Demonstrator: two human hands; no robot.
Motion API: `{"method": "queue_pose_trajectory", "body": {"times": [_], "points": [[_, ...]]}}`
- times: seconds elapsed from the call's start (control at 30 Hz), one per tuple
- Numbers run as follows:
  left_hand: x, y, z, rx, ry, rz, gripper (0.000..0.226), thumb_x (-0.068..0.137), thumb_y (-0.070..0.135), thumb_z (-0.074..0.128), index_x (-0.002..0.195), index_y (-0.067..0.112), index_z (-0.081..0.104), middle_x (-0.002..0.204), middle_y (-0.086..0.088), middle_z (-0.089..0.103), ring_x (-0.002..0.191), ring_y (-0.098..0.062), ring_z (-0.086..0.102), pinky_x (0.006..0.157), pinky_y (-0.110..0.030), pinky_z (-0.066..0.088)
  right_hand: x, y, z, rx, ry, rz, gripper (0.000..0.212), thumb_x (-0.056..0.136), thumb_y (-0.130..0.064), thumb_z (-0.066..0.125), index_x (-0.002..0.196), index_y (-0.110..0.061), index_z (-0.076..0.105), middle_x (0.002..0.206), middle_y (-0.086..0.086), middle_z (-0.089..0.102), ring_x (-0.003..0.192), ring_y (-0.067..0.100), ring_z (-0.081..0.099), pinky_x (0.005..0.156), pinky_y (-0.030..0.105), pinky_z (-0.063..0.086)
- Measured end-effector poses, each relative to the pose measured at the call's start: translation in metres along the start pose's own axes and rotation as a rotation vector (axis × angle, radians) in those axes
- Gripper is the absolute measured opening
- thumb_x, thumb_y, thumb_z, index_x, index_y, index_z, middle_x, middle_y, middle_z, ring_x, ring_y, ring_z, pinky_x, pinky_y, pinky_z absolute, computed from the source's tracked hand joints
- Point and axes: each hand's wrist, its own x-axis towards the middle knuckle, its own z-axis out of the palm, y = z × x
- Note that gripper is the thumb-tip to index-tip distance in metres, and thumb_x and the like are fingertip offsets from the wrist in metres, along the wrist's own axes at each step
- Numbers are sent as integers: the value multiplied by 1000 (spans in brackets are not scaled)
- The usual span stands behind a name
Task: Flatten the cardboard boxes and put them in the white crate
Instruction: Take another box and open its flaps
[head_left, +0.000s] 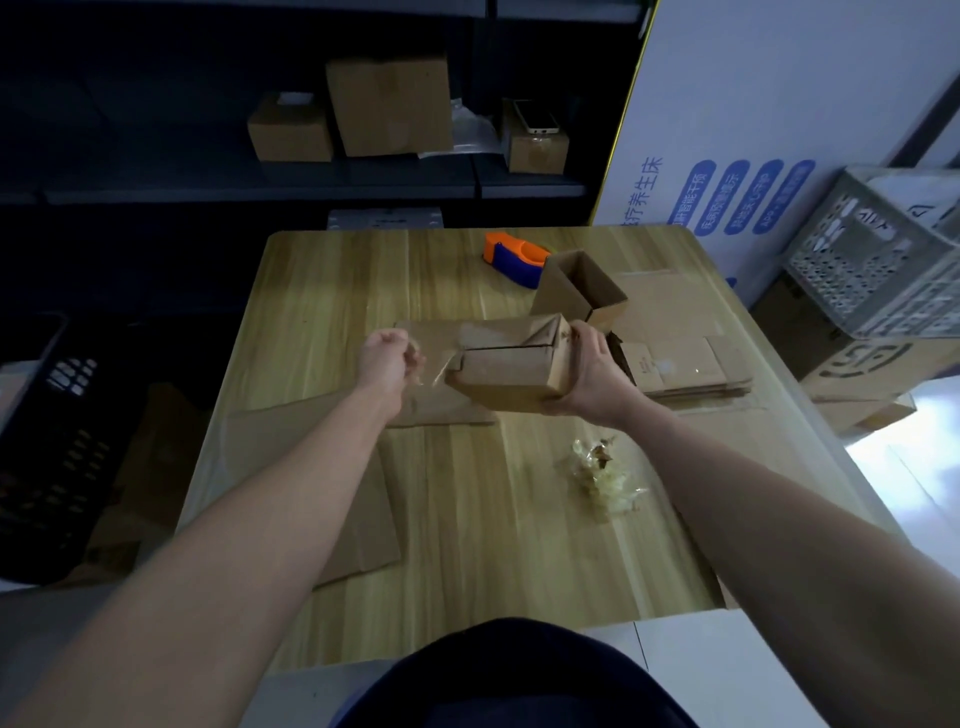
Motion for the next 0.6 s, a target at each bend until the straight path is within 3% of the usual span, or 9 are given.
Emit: {"method": "queue_pose_trajectory", "body": {"times": [0.03, 0.1, 0.2, 0.37, 0.5, 0.6], "points": [[-2, -1, 3, 135, -101, 58, 11, 95, 29, 53, 93, 18, 56, 91, 0, 60, 80, -13, 57, 72, -27, 47, 1, -4, 4, 19, -12, -12, 117, 54, -26, 89, 142, -33, 13, 140, -3, 27, 124, 20, 35, 104, 41, 38], [-5, -4, 10, 400, -255, 153, 39, 83, 50, 63, 108, 21, 56, 105, 7, 59, 96, -10, 55, 81, -27, 42, 5, -10, 13, 42, -32, -30, 117, 54, -26, 89, 142, -34, 13, 141, -4, 25, 124, 19, 35, 104, 38, 36], [-1, -8, 14, 532, -307, 186, 57, 75, 38, 76, 122, 20, 49, 118, 6, 51, 106, -12, 49, 92, -30, 42, 5, -8, 18, 78, -25, -11, 116, 54, -28, 89, 142, -32, 12, 141, -4, 23, 122, 16, 33, 101, 32, 34], [10, -10, 10, 480, -104, 274, 21, 84, 11, 67, 103, 19, 62, 112, 1, 62, 107, -17, 57, 89, -25, 45, 1, -5, 28, 135, -46, 5, 117, 54, -29, 89, 142, -26, 12, 137, -4, 25, 122, 14, 31, 106, 33, 34], [11, -5, 10, 600, 12, 453, 19, 87, 9, 62, 105, 16, 65, 104, 3, 62, 93, -8, 55, 69, -4, 37, 6, -21, 27, 203, -67, -22, 123, 59, -28, 88, 147, -30, 1, 153, 1, 12, 141, 24, 16, 116, 44, 20], [10, -4, 8, 692, 111, 561, 21, 87, 10, 63, 107, 14, 66, 106, 0, 61, 88, -6, 52, 73, -9, 37, 16, -43, 20, -45, -1, -150, 124, 61, -41, 84, 149, -35, -3, 158, -1, 5, 145, 25, 2, 116, 48, 12]]}}
